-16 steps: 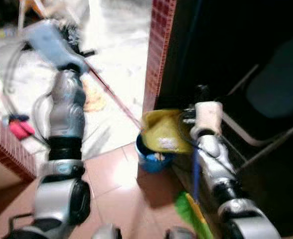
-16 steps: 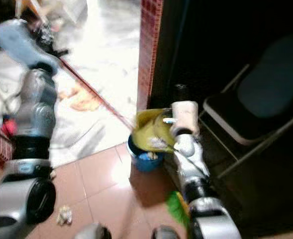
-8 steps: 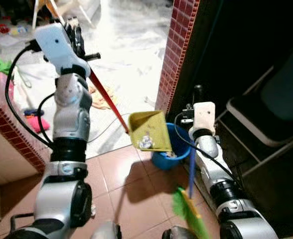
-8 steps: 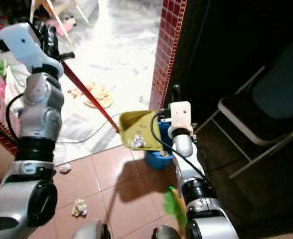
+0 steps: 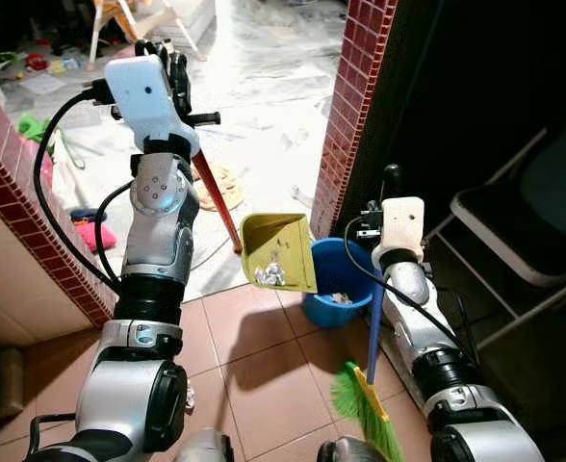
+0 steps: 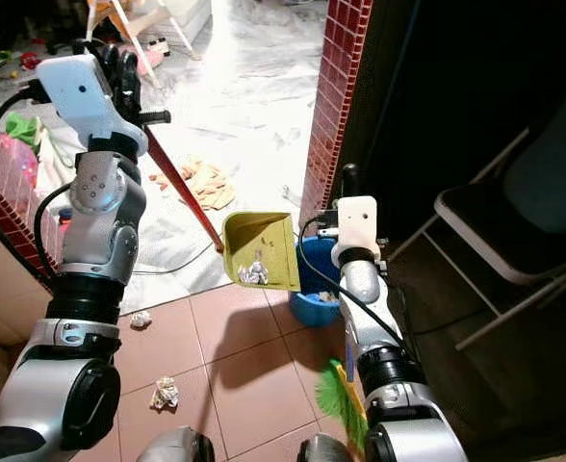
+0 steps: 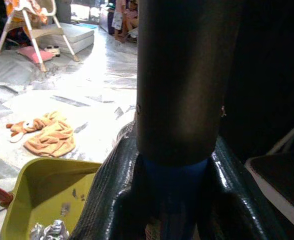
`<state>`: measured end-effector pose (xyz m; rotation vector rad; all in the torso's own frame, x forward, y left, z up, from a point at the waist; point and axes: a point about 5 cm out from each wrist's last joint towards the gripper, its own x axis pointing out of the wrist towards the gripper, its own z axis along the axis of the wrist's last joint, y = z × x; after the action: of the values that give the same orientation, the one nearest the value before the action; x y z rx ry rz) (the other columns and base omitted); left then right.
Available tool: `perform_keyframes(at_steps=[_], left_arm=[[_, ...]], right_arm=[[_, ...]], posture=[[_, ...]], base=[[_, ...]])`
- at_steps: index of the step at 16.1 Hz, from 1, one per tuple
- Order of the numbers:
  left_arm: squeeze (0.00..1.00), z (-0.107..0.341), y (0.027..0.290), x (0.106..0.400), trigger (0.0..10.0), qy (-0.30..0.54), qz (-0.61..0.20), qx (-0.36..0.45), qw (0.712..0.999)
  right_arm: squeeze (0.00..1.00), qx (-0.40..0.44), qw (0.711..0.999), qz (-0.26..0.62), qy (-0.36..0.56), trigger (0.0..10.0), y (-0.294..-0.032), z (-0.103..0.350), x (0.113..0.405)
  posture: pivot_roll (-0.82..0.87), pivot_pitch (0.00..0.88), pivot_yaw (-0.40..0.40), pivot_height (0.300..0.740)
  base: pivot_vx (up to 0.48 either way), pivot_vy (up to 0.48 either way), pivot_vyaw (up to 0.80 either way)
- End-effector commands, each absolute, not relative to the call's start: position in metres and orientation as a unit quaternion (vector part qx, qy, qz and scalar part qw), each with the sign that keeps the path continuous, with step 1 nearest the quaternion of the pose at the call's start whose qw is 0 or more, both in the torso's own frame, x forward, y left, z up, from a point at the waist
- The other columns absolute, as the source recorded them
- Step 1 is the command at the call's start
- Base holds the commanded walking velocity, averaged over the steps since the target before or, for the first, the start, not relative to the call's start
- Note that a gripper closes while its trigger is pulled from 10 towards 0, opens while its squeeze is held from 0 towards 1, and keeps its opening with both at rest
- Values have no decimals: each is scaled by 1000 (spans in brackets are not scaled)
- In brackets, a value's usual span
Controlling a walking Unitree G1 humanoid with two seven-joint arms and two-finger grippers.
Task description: Sweep floor
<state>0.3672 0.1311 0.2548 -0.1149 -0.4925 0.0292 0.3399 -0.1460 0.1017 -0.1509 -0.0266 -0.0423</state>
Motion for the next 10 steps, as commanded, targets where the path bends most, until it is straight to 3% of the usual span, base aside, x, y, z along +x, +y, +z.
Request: perform_keyframes(at_steps=[1, 2, 10], left_arm=[[0, 278, 124, 361, 10000, -301, -6, -61, 952], [0, 278, 123, 361, 10000, -302, -6, -60, 951], [0, 278, 122, 361, 10000, -305, -13, -56, 951]], right_arm=[[0, -72, 997, -30, -27, 10000, -149, 109, 342], [0, -72, 997, -29, -27, 10000, -149, 109, 342], [0, -72, 997, -25, -29, 10000, -147, 110, 342]], posture=[[-28, 13, -6, 740], [-28, 13, -6, 740], [-30, 13, -4, 740]], base=[[262, 0, -800], [274, 0, -638], [310, 0, 0]])
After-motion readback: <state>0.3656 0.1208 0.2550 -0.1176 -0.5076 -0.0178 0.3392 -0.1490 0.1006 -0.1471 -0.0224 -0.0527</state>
